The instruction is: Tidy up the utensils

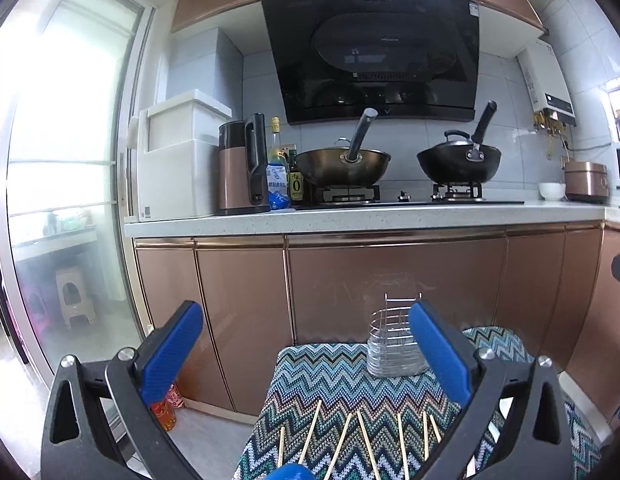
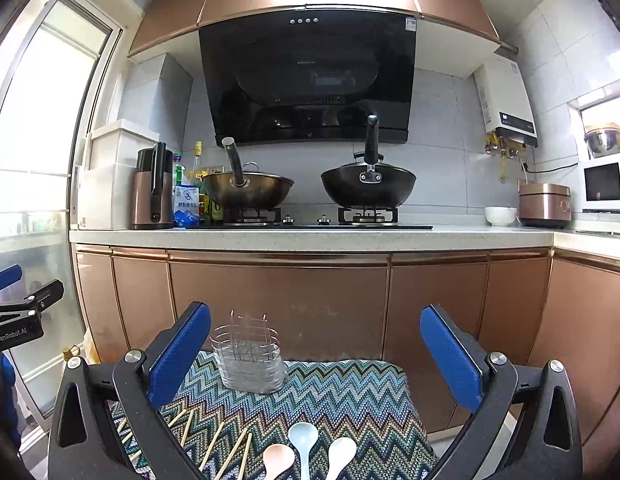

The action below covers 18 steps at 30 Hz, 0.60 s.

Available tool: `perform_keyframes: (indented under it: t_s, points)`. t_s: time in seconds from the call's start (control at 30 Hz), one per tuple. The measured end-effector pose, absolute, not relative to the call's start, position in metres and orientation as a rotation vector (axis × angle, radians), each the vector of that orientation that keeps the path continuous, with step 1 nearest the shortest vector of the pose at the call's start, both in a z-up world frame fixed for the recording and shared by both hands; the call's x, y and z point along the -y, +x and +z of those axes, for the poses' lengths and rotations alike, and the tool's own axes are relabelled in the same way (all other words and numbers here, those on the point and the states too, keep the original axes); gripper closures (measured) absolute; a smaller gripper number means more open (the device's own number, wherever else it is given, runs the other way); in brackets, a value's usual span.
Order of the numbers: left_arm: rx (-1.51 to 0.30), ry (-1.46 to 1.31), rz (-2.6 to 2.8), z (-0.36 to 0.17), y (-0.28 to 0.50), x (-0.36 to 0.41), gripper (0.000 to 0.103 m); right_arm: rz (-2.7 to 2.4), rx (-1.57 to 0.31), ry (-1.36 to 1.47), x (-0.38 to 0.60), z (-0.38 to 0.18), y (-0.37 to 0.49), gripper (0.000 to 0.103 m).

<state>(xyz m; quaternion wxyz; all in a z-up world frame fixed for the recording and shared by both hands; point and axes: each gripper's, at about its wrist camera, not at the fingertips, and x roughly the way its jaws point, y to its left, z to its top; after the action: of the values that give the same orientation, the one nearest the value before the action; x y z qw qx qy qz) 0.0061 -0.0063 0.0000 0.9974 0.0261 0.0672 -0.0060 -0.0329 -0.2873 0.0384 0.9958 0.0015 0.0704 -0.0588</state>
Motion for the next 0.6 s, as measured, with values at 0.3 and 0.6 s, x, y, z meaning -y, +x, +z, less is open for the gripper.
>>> perform_keyframes:
  t_s: [0.3,0.6]
  points:
    - [-0.092,0.042,0.059,-0.001,0.009,0.003,0.0,-0.057,-0.165,0.045,0.288,0.036,-0.025,0.0]
    - [-0.084,0.021,0.075,-0.004,0.02,-0.002,0.0,-0.06,-0.182,0.032,0.29,0.031,-0.016,0.0]
